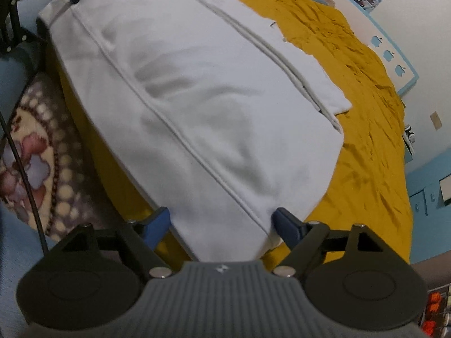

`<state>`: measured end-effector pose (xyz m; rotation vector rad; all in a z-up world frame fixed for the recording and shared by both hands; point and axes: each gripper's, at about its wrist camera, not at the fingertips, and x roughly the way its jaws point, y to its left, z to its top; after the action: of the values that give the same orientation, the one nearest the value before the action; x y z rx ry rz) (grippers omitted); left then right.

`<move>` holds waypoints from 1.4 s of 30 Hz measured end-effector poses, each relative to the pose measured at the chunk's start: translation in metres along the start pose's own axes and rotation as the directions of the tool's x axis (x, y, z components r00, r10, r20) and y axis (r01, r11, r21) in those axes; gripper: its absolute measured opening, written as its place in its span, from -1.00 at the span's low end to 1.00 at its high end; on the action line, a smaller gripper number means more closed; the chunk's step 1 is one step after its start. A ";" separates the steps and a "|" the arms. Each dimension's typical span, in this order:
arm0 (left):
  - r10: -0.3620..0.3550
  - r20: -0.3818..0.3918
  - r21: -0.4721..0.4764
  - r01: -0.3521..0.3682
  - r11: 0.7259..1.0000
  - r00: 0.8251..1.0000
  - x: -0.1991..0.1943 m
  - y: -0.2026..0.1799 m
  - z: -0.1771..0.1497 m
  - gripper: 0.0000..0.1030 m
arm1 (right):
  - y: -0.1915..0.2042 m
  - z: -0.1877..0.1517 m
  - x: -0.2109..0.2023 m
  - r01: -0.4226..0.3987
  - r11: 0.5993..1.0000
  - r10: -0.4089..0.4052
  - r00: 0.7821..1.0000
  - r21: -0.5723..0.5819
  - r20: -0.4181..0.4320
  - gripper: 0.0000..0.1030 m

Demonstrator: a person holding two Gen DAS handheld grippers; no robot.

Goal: Fold small clothes

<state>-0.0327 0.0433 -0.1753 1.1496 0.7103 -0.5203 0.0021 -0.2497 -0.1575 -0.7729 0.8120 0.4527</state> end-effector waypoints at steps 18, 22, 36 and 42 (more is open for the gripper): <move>0.051 -0.009 -0.049 -0.051 0.997 0.999 -0.008 0.001 0.003 -0.18 | 0.008 -0.005 0.009 0.072 0.994 -0.072 0.997 -0.082 0.002 0.18; -0.007 0.004 -0.094 0.007 0.996 1.000 -0.021 0.015 0.003 -0.47 | 0.002 0.001 -0.009 0.069 0.995 -0.067 0.997 -0.075 0.029 -0.04; 0.017 0.092 -0.291 0.011 0.957 0.996 -0.064 0.084 0.013 -0.85 | -0.028 0.032 -0.073 0.095 0.994 -0.087 0.986 -0.052 0.146 -0.58; 0.097 0.108 -0.351 -0.054 0.935 0.989 -0.049 0.127 0.032 -0.85 | -0.063 0.058 -0.073 0.111 0.994 -0.109 0.975 0.000 0.191 -0.62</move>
<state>0.0302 0.0562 -0.0516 0.8021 0.6185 -0.3783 0.0236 -0.2518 -0.0473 -0.7679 0.5852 0.4250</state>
